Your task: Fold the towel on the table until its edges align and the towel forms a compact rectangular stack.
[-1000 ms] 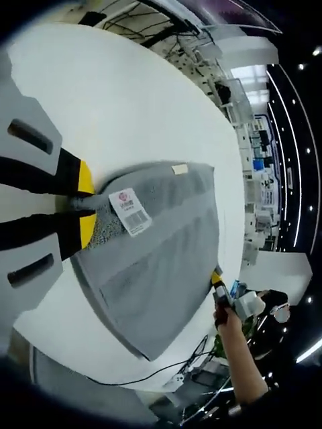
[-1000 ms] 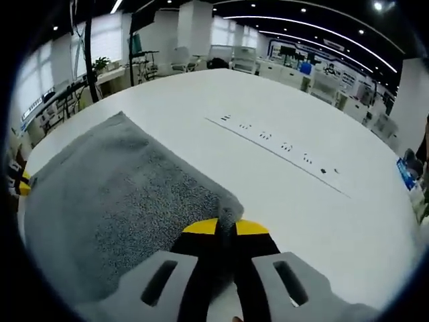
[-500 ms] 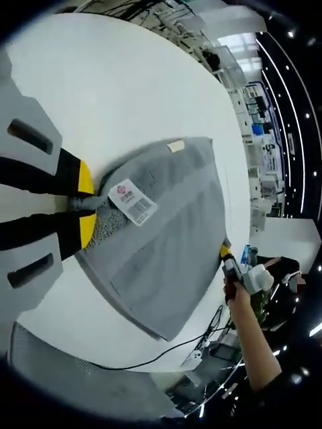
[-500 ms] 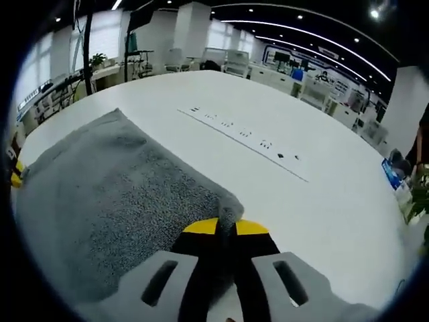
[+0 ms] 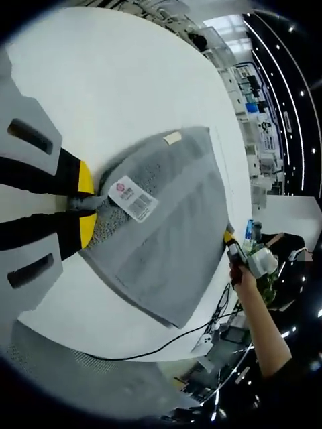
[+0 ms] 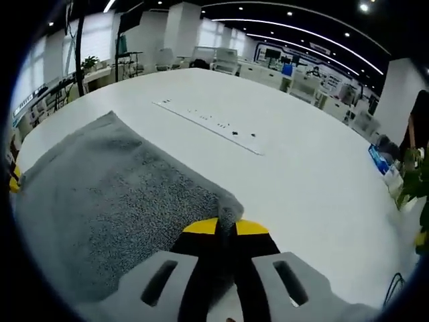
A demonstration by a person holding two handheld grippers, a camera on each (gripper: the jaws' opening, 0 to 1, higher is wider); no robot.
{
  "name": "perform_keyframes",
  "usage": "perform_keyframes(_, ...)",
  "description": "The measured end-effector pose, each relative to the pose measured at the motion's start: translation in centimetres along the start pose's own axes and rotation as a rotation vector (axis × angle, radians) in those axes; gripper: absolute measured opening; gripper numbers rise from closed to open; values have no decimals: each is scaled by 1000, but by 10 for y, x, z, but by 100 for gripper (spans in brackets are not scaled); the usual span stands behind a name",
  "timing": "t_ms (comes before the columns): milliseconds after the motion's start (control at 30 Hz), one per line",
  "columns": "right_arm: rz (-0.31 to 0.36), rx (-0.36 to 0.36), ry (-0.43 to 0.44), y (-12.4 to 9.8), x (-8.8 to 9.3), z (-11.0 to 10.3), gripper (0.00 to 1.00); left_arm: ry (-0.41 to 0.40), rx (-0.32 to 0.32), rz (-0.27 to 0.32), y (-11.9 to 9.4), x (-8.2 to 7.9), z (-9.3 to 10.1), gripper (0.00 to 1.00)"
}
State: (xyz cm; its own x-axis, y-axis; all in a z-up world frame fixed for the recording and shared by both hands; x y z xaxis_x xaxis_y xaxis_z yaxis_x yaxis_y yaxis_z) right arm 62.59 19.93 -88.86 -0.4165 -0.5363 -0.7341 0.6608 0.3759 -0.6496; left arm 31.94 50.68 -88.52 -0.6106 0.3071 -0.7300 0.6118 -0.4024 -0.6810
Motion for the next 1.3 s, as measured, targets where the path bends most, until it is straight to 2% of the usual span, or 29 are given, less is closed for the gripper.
perform_keyframes(100,17,18,56,4,4,9,5,7,9,0,4,-3,6,8)
perform_keyframes(200,22,24,133,5,6,13,5,7,5,-3,4,-3,5,8)
perform_keyframes(300,8,9,129,6,6,15,5,-5,6,8,4,-2,3,8)
perform_keyframes(400,-6,-10,166,6,7,17,5,-17,-4,12,4,-2,3,8)
perform_keyframes(433,-4,-12,195,1,6,12,5,-17,-7,13,4,-2,3,8)
perform_keyframes(533,9,-18,205,-5,5,6,5,-25,-13,12,4,-2,3,8)
perform_keyframes(567,31,-18,263,-8,4,1,5,-24,-15,7,5,-3,3,8)
perform_keyframes(600,32,-15,271,-9,4,0,5,-19,-18,1,5,-3,3,8)
perform_keyframes(733,6,-3,190,-14,0,-7,4,-35,-32,-10,5,-3,2,8)
perform_keyframes(833,10,-21,245,-16,-1,-6,4,-46,-48,-19,5,-3,2,8)
perform_keyframes(933,-4,-28,211,-16,-3,-8,4,-55,-62,-17,4,-2,2,8)
perform_keyframes(1100,25,-40,235,-18,-1,-5,4,-75,-86,-6,3,-2,3,8)
perform_keyframes(1300,11,-73,215,-15,-2,-2,5,-88,-114,-15,3,-3,3,8)
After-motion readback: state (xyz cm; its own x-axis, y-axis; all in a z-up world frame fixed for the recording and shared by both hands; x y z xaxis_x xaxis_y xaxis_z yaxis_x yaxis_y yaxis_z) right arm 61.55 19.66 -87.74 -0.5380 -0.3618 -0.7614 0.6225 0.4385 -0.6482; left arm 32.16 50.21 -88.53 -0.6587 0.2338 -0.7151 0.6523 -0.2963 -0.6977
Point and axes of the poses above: the point that each gripper's makers call its tool centre point, and the gripper's own axes: y roughly forward along the fingers, z roughly to its right, x roughly out of its underside, the point moved 4 cm from there along -y, roughly backward along the fingers, and after that the axes turned 3 degrees about -y, right-handed, at the moved point
